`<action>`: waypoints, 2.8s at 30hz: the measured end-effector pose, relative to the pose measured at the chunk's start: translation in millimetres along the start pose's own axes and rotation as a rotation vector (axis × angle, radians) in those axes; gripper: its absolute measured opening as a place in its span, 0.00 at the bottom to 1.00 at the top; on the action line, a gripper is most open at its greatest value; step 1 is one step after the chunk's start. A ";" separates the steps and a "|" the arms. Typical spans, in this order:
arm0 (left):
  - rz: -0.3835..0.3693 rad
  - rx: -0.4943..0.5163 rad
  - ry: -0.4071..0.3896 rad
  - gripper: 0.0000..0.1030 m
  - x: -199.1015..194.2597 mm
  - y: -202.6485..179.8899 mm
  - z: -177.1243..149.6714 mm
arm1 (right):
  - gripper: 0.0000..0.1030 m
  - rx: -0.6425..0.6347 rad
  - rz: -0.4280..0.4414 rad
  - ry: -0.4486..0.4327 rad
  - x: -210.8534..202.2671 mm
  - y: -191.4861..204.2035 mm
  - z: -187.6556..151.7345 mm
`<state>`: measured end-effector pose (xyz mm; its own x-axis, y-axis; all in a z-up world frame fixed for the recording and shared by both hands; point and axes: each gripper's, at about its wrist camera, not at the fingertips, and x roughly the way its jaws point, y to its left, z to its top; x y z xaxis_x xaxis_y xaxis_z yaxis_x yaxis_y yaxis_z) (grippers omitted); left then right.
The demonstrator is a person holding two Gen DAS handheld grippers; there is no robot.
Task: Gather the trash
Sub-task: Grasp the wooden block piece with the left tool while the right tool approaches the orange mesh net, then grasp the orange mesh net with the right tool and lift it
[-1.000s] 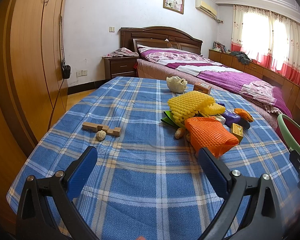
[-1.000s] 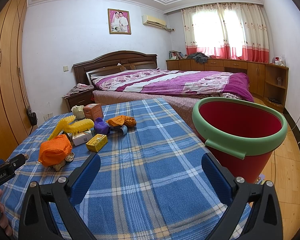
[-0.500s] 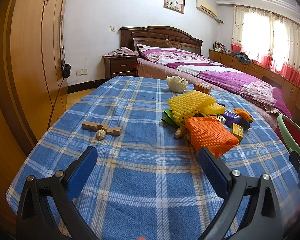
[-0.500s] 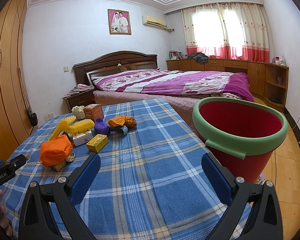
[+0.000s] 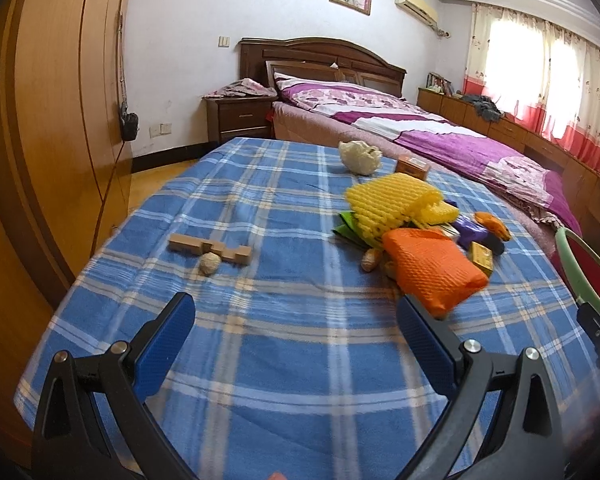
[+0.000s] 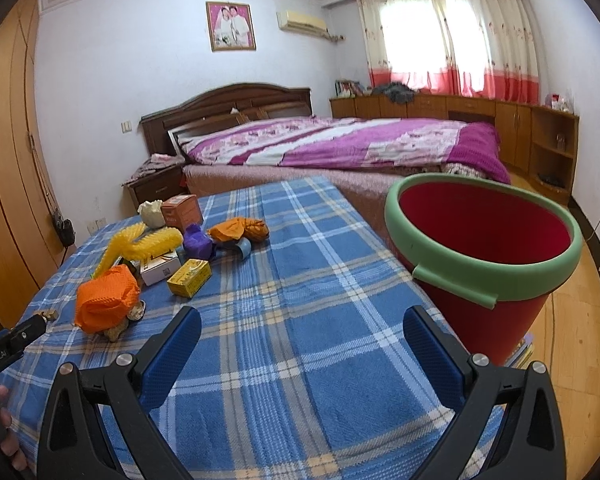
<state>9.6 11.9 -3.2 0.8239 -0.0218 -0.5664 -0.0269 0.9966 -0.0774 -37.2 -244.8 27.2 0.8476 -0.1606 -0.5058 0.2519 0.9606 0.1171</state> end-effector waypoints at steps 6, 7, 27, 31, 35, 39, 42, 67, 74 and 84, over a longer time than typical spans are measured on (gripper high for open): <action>0.008 -0.031 0.040 0.97 3.3 22.9 14.3 | 1.00 0.014 0.042 0.053 4.3 9.8 13.1; 0.013 -0.036 0.044 0.97 4.6 28.4 17.6 | 1.00 0.013 0.048 0.062 5.3 13.5 14.8; -0.010 0.072 0.260 0.96 76.7 62.6 47.6 | 1.00 0.024 0.108 0.179 23.8 51.4 31.3; 0.010 0.062 0.287 0.91 86.3 66.6 48.4 | 1.00 0.025 0.113 0.195 24.7 56.9 29.8; 0.006 0.046 0.307 0.85 94.5 70.1 49.6 | 1.00 0.022 0.118 0.210 26.0 60.7 28.3; 0.002 0.075 0.302 0.75 93.7 66.4 50.4 | 1.00 0.013 0.126 0.216 25.7 65.3 28.7; -0.015 0.082 0.295 0.75 91.5 64.7 50.3 | 1.00 -0.002 0.135 0.214 25.6 70.2 30.7; -0.069 -0.097 0.194 0.75 27.7 72.8 38.7 | 0.62 -0.163 0.310 0.390 75.0 150.1 15.7; -0.091 -0.095 0.202 0.75 27.1 65.8 35.2 | 0.34 -0.153 0.342 0.379 67.0 147.4 16.8; -0.114 -0.083 0.184 0.75 14.7 56.4 37.4 | 0.13 -0.107 0.355 0.303 44.3 129.2 29.0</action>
<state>41.3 70.8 14.8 0.7073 -0.1551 -0.6896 0.0071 0.9772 -0.2124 46.4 -134.4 44.7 0.6940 0.2401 -0.6788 -0.0919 0.9646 0.2473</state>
